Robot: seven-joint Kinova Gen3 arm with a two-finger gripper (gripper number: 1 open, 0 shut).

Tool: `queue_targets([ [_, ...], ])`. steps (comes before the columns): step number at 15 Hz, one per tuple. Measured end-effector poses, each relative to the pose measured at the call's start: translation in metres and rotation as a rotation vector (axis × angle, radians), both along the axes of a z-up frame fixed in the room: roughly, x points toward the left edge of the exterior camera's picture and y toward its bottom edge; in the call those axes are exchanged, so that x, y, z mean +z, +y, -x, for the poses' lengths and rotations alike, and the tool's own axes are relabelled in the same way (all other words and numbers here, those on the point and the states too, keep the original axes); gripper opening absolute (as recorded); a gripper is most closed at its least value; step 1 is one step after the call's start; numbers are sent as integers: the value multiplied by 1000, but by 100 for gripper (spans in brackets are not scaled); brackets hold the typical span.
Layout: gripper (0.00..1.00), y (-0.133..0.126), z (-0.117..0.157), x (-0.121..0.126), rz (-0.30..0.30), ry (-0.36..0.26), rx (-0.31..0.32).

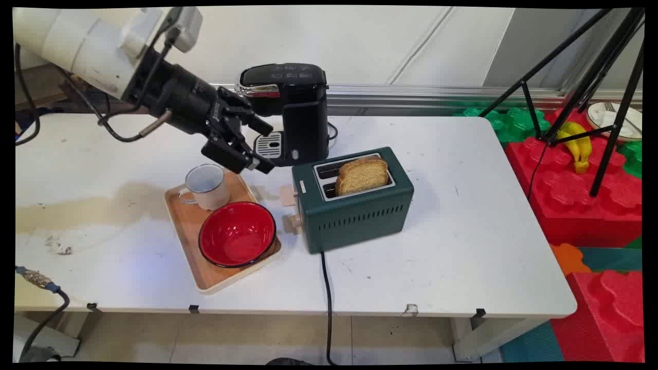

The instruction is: Press the toaster switch

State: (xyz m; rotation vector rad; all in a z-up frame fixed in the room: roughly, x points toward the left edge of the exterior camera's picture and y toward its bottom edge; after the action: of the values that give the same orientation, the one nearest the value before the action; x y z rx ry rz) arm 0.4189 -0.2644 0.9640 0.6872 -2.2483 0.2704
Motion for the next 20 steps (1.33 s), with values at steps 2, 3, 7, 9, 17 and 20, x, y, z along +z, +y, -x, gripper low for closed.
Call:
queue_targets([
  [2, 100, -1, 1, -5, -5, -5, 6],
  [3, 100, -2, 1, -8, -7, -7, 9],
  [7, 100, -3, 1, -22, -25, -23, 17],
  [9, 100, -3, 1, -29, -33, -30, 20],
  [17, 0, -4, 4, -42, -38, -43, 12],
  [20, 0, -5, 4, -49, -50, -48, 11],
])
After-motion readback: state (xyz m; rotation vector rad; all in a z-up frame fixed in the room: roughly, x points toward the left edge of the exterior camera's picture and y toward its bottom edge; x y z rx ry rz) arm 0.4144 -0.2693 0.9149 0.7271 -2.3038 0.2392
